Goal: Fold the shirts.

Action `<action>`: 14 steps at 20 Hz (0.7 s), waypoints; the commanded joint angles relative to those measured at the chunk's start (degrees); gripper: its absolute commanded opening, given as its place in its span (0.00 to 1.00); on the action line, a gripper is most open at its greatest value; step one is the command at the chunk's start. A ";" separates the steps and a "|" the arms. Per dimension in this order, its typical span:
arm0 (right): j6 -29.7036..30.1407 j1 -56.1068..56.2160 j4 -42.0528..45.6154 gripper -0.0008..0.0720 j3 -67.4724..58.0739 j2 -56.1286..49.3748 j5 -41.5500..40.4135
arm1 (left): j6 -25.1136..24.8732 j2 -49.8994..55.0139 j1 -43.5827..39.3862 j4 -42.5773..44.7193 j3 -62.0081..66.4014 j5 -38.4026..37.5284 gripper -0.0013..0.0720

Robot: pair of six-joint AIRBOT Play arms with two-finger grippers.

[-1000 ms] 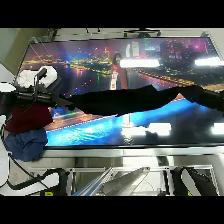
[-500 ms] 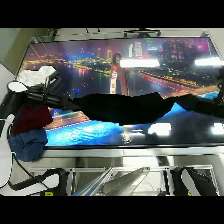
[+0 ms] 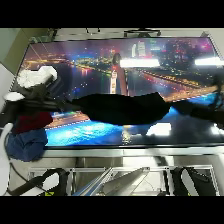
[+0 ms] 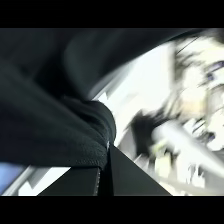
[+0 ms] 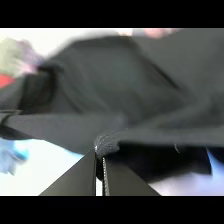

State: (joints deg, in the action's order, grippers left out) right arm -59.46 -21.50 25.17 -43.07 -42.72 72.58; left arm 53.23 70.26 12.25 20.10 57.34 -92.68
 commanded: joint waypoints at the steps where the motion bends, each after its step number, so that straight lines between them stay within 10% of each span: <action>1: 2.69 0.00 -9.07 0.05 -16.70 4.70 0.79 | 1.11 -9.88 3.76 -21.73 12.50 -6.08 0.05; 8: 1.55 -0.02 2.40 0.05 -57.13 3.61 -7.89 | 2.29 -20.31 14.51 -24.09 53.83 3.08 0.05; 14: 0.94 1.77 2.54 0.05 -52.92 -7.91 -3.69 | 4.26 -13.86 16.63 -17.75 40.87 1.31 0.05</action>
State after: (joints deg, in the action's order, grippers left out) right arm -57.89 -20.95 26.61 -97.06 -45.10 67.24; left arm 57.67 53.49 30.92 -1.50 104.31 -91.22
